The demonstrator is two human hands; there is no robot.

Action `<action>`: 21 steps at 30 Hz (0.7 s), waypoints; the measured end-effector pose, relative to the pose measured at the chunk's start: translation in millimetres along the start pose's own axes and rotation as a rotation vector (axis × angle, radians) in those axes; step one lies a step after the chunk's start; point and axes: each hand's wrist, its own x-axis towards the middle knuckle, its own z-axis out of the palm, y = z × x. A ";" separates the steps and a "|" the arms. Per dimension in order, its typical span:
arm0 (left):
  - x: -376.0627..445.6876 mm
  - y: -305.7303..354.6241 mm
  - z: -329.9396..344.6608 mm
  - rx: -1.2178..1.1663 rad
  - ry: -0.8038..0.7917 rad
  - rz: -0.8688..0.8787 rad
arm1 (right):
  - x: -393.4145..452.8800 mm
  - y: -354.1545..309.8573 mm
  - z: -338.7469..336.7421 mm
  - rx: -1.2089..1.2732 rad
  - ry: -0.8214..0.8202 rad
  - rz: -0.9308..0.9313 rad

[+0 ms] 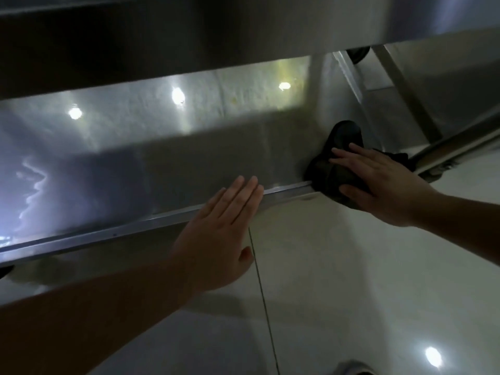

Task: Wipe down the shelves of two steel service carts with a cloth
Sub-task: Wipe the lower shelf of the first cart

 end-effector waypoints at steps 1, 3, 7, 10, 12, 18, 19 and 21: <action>0.2 1.3 3.0 0.015 -0.011 -0.005 | -1.0 -1.1 1.6 0.022 0.023 0.042; -1.1 0.4 7.9 0.033 -0.022 0.007 | -1.4 -6.3 6.6 0.063 0.091 0.121; -1.5 -6.1 11.0 0.014 -0.022 0.021 | 21.8 -15.6 16.3 0.076 0.213 0.310; -0.8 -7.9 10.0 0.010 -0.010 0.023 | 56.4 -13.2 10.5 0.077 0.272 0.403; -1.1 -9.6 8.6 0.019 -0.005 0.028 | 80.0 -4.1 0.2 0.116 0.279 0.427; -2.2 -12.0 6.2 0.008 -0.003 0.059 | 157.6 2.2 -34.1 0.128 0.335 0.507; -1.6 -12.5 5.3 0.012 -0.009 0.060 | 163.8 -10.5 -35.5 0.124 0.336 0.513; -1.9 -14.3 3.2 0.009 -0.033 0.066 | 161.5 -47.3 -30.3 0.126 0.328 0.417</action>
